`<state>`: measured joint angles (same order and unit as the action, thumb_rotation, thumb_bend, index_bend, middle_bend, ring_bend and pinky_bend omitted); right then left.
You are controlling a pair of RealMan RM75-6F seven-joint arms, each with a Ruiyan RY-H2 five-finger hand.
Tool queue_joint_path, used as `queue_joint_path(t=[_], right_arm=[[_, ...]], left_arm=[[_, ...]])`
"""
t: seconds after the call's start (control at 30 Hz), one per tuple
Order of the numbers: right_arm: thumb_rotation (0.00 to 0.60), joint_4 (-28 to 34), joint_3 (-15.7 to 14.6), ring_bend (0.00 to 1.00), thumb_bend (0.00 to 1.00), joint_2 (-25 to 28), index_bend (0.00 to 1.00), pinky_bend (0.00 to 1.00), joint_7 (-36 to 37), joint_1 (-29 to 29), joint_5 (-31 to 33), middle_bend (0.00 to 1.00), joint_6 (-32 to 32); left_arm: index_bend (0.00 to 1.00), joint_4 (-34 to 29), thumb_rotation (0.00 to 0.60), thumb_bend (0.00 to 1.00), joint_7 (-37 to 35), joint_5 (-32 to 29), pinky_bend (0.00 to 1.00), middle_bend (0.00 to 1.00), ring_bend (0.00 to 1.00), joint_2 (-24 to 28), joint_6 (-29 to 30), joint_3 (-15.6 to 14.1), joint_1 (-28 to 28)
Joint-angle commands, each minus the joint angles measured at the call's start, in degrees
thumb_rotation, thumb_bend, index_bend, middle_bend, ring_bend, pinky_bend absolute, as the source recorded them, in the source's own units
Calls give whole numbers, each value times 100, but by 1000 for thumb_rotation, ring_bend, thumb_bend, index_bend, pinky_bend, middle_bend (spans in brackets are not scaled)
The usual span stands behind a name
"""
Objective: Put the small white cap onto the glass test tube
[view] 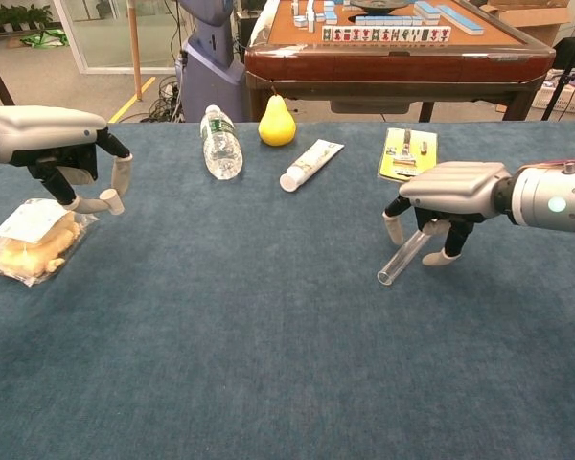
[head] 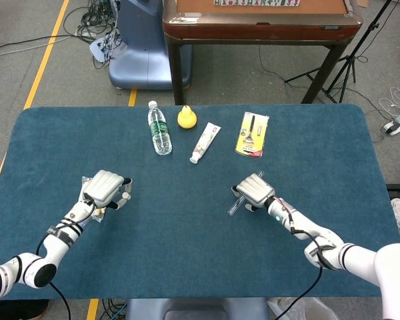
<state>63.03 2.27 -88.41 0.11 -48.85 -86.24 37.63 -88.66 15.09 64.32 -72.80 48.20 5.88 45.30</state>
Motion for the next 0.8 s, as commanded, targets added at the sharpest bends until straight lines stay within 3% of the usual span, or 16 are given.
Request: queue_joint_path(t=[0.03, 0.6, 0.8], right_arm=[[600, -34, -10, 1000, 293, -22, 448, 1000, -13, -15, 33, 948, -20], [600, -204, -65, 1000, 356, -152, 512, 1000, -107, -77, 220, 948, -105], [600, -183, -19, 1000, 431, -171, 644, 1000, -37, -56, 279, 952, -3]], left_arm=[[530, 4, 600, 314, -9, 10, 1000, 1000, 1000, 1, 1, 1, -2], [530, 18, 600, 322, -33, 31, 1000, 1000, 1000, 1, 6, 0, -22], [532, 16, 600, 322, -37, 15, 1000, 1000, 1000, 32, 5, 19, -21]])
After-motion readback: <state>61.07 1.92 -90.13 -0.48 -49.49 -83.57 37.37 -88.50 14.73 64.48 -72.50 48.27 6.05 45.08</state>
